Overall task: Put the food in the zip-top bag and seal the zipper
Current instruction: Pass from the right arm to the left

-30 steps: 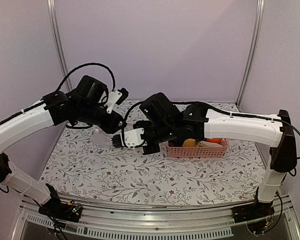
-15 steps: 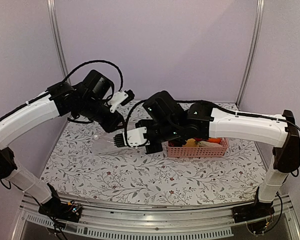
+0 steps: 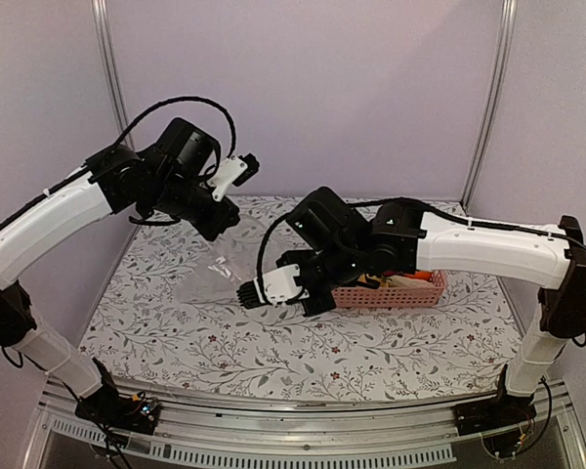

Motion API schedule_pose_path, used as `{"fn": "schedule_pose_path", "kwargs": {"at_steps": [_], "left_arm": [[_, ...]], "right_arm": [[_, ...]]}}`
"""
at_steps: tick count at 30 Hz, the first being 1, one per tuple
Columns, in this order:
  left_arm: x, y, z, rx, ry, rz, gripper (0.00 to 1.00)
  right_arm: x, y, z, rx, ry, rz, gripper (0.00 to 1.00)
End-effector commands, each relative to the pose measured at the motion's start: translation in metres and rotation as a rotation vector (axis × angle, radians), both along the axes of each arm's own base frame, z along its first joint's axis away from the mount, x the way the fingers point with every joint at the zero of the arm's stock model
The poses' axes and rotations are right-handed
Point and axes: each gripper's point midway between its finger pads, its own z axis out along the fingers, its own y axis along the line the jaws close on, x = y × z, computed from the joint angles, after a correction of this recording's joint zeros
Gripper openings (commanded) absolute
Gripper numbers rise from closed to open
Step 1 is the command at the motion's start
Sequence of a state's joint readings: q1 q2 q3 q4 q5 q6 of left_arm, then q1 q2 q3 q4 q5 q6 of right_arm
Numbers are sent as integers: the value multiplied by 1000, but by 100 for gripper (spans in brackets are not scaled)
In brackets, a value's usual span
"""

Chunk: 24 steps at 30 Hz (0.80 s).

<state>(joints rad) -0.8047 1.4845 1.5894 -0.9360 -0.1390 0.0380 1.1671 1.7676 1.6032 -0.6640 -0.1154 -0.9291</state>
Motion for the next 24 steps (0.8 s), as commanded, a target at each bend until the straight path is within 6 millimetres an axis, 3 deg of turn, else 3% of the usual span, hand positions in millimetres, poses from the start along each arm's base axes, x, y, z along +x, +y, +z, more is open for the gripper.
{"fn": "schedule_pose_path", "kwargs": {"at_steps": [1, 4, 8, 14, 18, 24], "left_arm": [[1, 2, 18, -28, -49, 5, 0], [-2, -4, 5, -48, -13, -10, 0], [2, 3, -6, -32, -29, 32, 0], [8, 14, 3, -70, -99, 76, 0], [18, 14, 14, -120, -163, 93, 0], [38, 9, 34, -170, -268, 91, 0]], "right_arm": [[-17, -20, -6, -70, 35, 29, 0], [-12, -13, 12, -12, 35, 4, 7], [-7, -12, 46, 77, 59, -9, 21], [15, -42, 89, 185, 106, -56, 34], [53, -75, 101, 255, 187, -150, 36], [133, -125, 82, 317, 250, -415, 48]]}}
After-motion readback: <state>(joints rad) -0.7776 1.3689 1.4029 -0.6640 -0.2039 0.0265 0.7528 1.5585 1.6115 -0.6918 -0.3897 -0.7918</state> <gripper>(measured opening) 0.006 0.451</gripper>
